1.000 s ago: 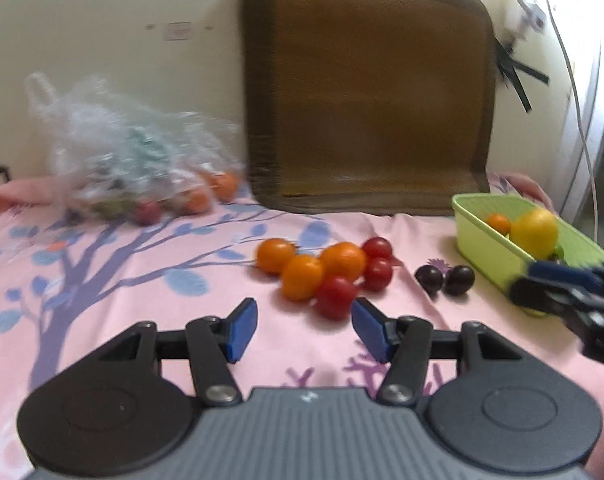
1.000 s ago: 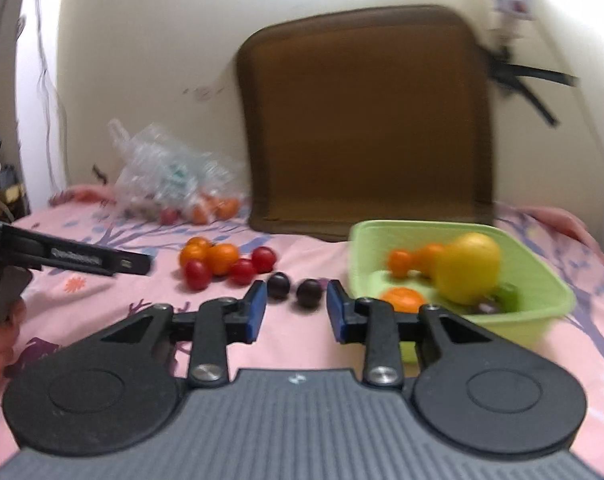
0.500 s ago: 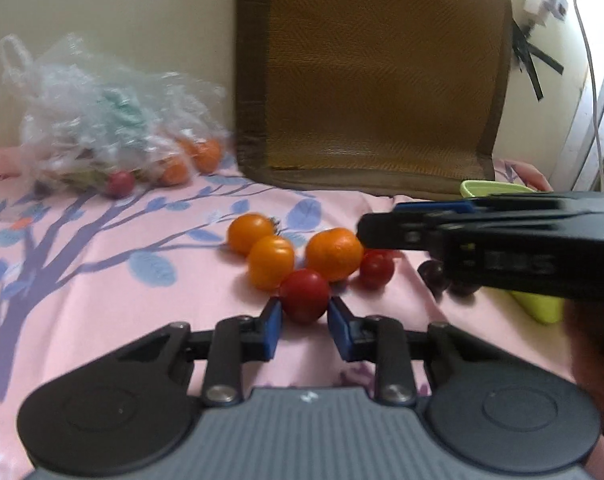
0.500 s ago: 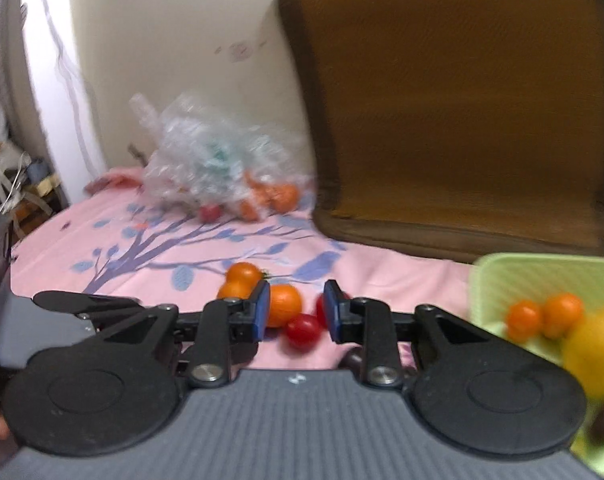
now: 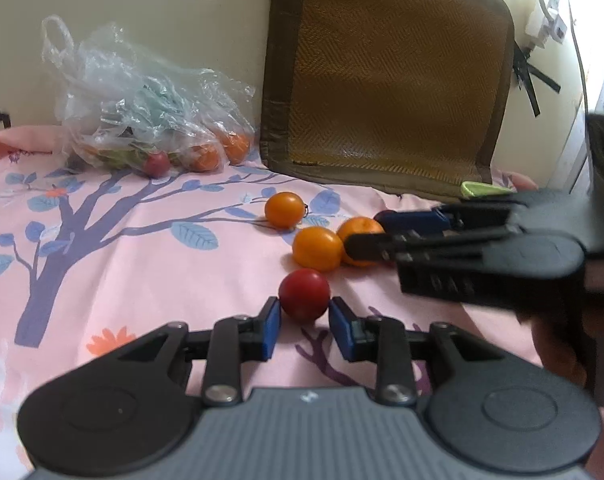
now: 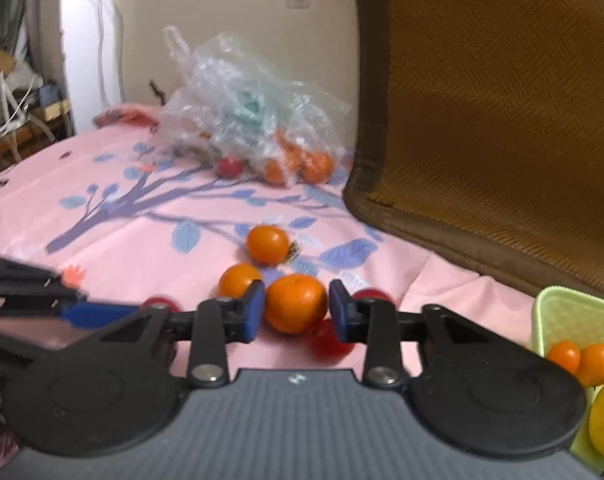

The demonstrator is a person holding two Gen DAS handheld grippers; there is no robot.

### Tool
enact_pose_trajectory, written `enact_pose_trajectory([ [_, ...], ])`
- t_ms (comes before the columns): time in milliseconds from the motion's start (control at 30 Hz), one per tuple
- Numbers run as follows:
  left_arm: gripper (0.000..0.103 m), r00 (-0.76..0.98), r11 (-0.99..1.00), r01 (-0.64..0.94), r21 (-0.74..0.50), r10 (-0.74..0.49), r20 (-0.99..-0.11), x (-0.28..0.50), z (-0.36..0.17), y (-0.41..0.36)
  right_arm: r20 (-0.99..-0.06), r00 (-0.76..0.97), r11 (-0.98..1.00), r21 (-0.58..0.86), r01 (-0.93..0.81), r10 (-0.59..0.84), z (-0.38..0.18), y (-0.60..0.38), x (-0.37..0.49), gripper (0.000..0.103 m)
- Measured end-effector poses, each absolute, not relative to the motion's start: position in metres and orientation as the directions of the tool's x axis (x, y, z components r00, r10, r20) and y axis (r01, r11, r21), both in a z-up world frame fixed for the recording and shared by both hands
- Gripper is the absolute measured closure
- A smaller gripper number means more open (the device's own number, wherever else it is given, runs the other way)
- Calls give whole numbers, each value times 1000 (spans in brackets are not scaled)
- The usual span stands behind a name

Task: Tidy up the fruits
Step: 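Grasp a red cherry tomato with the left gripper while the right grasps a mandarin, then carry red tomato and mandarin into the basket while both grippers open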

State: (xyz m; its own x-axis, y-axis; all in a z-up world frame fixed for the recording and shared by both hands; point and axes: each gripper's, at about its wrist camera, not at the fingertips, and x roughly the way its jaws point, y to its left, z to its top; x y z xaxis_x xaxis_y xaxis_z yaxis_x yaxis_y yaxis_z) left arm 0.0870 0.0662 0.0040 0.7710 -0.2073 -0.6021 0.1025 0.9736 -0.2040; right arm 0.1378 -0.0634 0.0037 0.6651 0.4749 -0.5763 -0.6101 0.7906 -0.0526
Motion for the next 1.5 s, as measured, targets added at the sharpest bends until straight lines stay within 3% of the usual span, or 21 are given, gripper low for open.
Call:
enact_pose_trajectory([
  [233,76,776,958,123,-257,-254,-577,81,5,71,-498,736,832,-52,-553,458,14,-84,93,69],
  [700,76,650,847,474,-240,-521,-554,35,16,-44,-463,849,966,73,-248,253,0,-198,-29,69],
  [967,72,676,884,459,-90,-413,-610,26,4,-82,-462,845,961,70,-269,270,-7,-204,-47,67],
  [1033,61,692,891,448,-71,-395,-604,23,9,-81,-457,846,959,77,-273,277,-9,-206,-49,66],
  [1100,58,709,896,441,-58,-387,-589,21,15,-81,-452,845,957,91,-275,286,-10,-210,-50,65],
  [1400,59,701,901,434,-27,-356,-617,28,12,-92,-449,837,949,96,-302,312,-14,-215,-53,60],
  [1500,74,687,901,433,-36,-356,-633,31,5,-93,-468,826,948,110,-299,315,-15,-217,-49,59],
])
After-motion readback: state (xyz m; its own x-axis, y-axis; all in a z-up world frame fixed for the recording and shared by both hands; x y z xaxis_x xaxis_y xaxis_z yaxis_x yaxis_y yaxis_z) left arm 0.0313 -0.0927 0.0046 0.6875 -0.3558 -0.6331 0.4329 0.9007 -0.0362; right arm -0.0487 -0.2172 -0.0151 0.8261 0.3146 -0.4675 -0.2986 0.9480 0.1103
